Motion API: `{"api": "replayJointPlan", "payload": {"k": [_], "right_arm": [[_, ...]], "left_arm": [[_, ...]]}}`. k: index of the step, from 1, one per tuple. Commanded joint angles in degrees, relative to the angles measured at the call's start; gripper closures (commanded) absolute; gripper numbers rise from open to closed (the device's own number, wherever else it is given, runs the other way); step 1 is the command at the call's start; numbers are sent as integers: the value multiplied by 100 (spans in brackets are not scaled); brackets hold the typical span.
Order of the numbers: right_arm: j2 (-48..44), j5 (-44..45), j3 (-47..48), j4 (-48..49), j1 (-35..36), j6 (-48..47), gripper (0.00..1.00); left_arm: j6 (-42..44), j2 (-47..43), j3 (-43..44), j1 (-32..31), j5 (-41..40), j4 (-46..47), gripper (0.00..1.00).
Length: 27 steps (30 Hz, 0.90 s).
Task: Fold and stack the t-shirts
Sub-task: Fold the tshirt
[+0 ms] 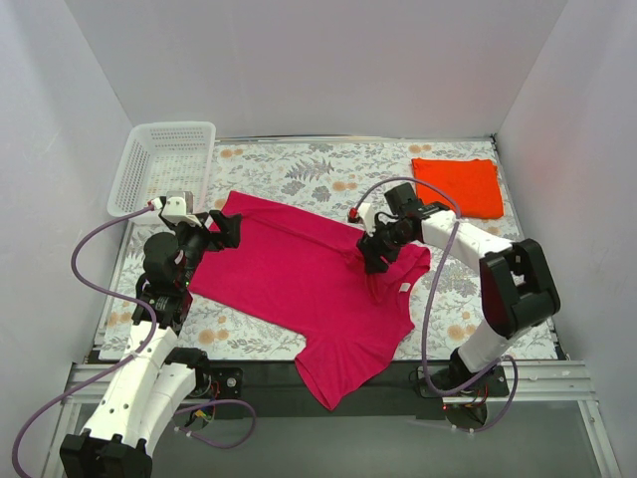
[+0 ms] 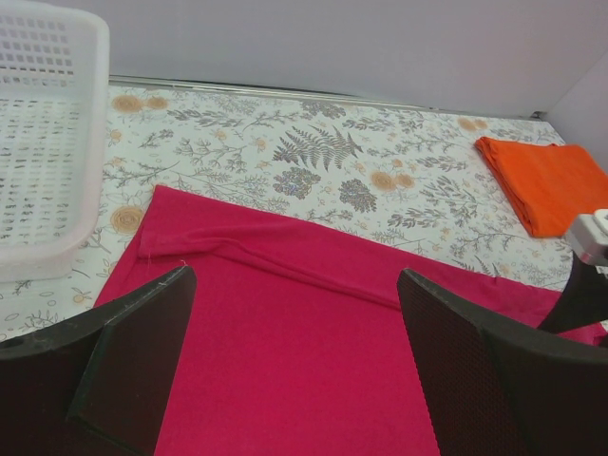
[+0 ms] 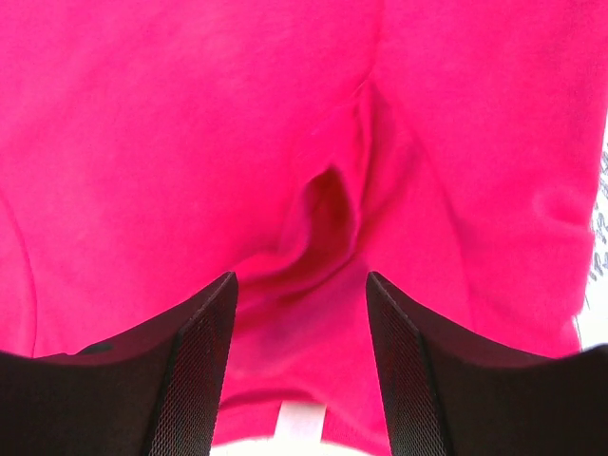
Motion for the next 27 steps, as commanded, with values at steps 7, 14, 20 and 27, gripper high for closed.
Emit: {"api": "replayJointPlan", "payload": {"k": [7, 14, 20, 27], "right_arm": [[692, -66, 635, 371, 111, 759, 48], [709, 109, 653, 398, 375, 680, 52], [797, 241, 679, 398, 507, 645, 59], [850, 356, 732, 363, 630, 645, 86]], "left_arm": [[29, -40, -39, 9, -58, -16, 19], [11, -40, -48, 9, -23, 11, 20], [11, -40, -48, 9, -5, 11, 19], [2, -40, -48, 1, 4, 11, 19]]}}
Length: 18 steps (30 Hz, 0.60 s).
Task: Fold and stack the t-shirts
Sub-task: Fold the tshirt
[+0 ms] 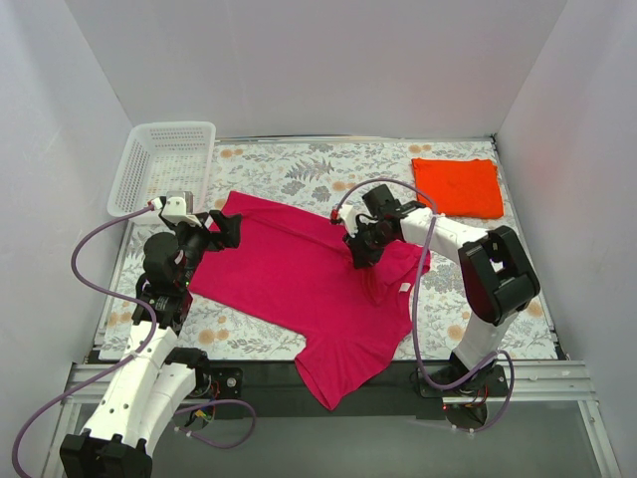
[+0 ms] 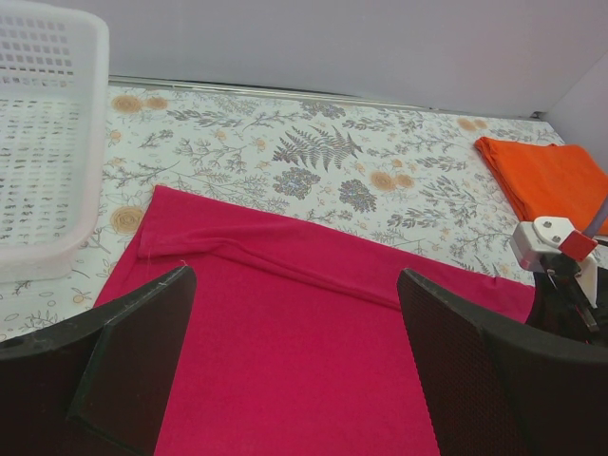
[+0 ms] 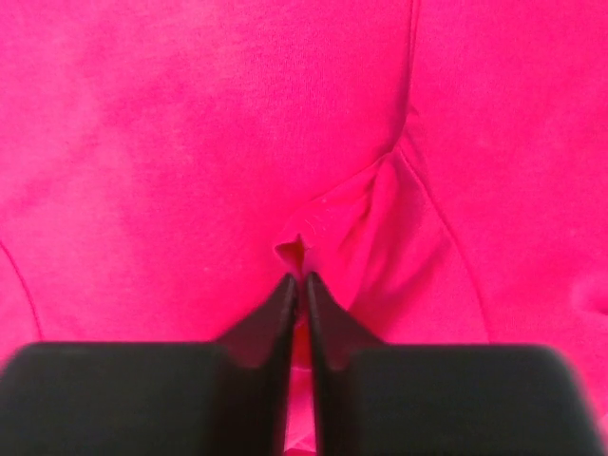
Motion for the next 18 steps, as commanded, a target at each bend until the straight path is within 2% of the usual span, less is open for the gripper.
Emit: {"api": "replayJointPlan", "payload": {"k": [1, 4, 9, 18], "right_arm": [[67, 67, 295, 52, 90, -15, 90], [129, -38, 444, -27, 152, 29, 99], [252, -731, 760, -220, 222, 170, 99], [621, -1014, 910, -317, 406, 249, 99]], "left_arm": [[2, -31, -48, 1, -1, 8, 19], [2, -22, -48, 1, 8, 8, 19], [2, -5, -48, 1, -9, 8, 19], [11, 31, -48, 1, -27, 0, 19]]}}
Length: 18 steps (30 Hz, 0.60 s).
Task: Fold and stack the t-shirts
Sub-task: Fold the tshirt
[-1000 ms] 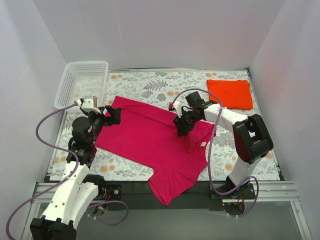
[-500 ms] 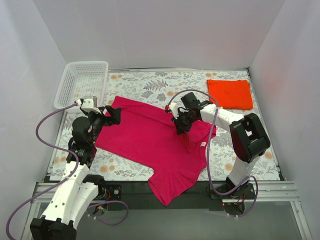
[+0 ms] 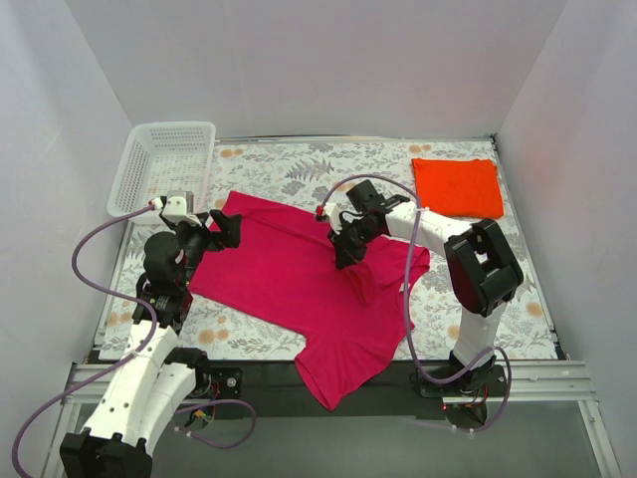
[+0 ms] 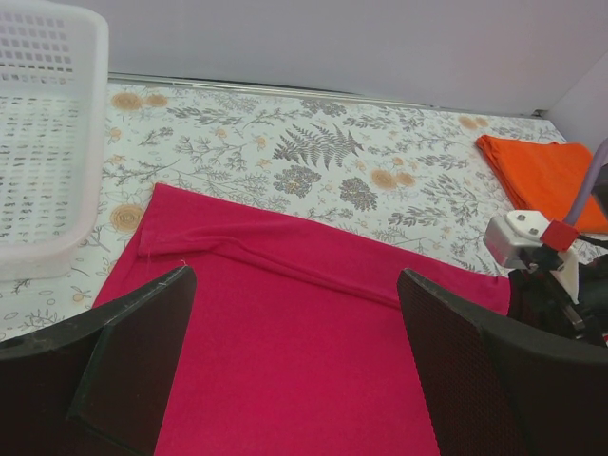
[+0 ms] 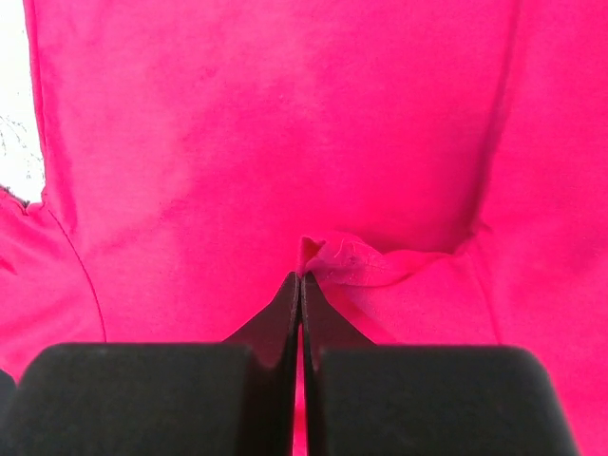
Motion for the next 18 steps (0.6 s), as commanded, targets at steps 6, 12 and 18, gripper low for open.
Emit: {"api": "replayJointPlan", "payload": {"k": [6, 12, 18], "right_arm": [[180, -419, 202, -186, 208, 8, 83], [49, -1166, 334, -669, 261, -474, 67], [-926, -18, -297, -775, 209, -1248, 52]], "left_arm": [[11, 15, -48, 1, -18, 0, 19], [11, 7, -39, 1, -27, 0, 19], [11, -37, -48, 1, -45, 0, 19]]}}
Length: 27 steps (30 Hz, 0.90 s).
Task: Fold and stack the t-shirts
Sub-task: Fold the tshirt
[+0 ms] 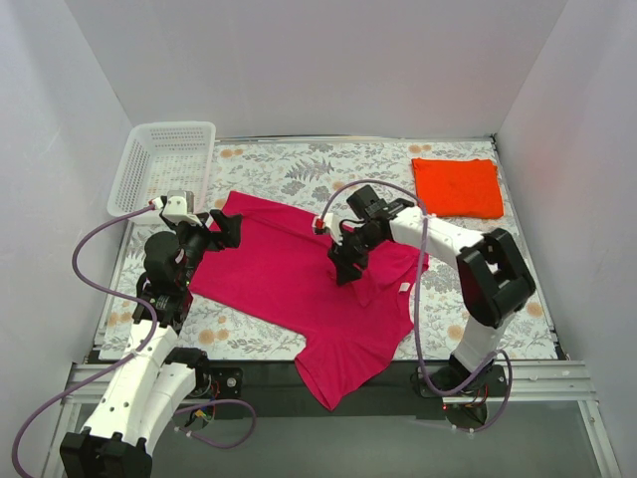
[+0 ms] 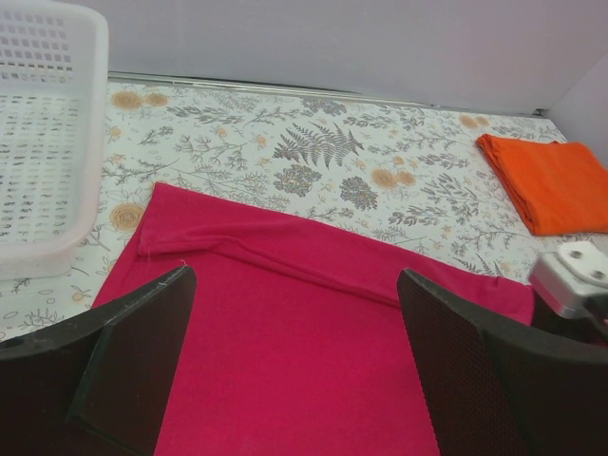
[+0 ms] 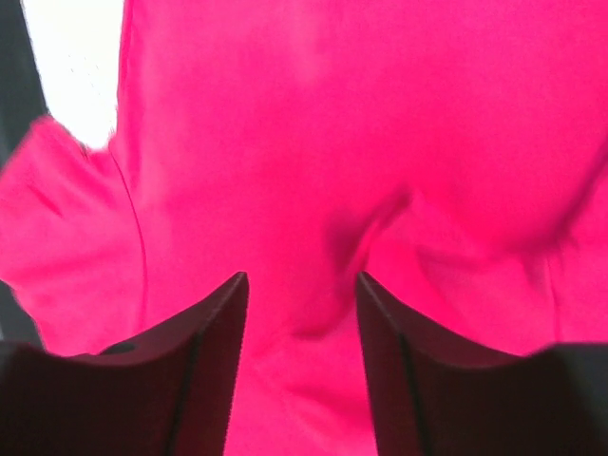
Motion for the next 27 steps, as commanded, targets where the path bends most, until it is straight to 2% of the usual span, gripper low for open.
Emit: {"api": "replayJointPlan", "payload": {"k": [1, 5, 7, 14, 20, 23, 24, 27], "right_arm": [[-883, 606, -416, -213, -10, -728, 51], [-1481, 1275, -1259, 93, -10, -677, 50], [-1517, 1434, -1393, 270, -10, -537, 50], [-1000, 1653, -1288, 665, 288, 245, 51], [-762, 2040, -1226, 867, 403, 606, 57], [-779, 2102, -1261, 877, 420, 624, 68], [-805, 2093, -1270, 877, 421, 615, 77], [-946, 2084, -1314, 868, 429, 589, 96]], "left_arm": [[11, -72, -56, 1, -34, 8, 19], [2, -99, -57, 1, 10, 26, 19], [2, -108, -57, 1, 10, 26, 19], [2, -116, -57, 1, 2, 17, 19], [2, -134, -65, 1, 10, 9, 20], [11, -143, -57, 1, 19, 26, 19], [3, -151, -57, 1, 19, 17, 19], [2, -151, -65, 1, 28, 17, 19]]}}
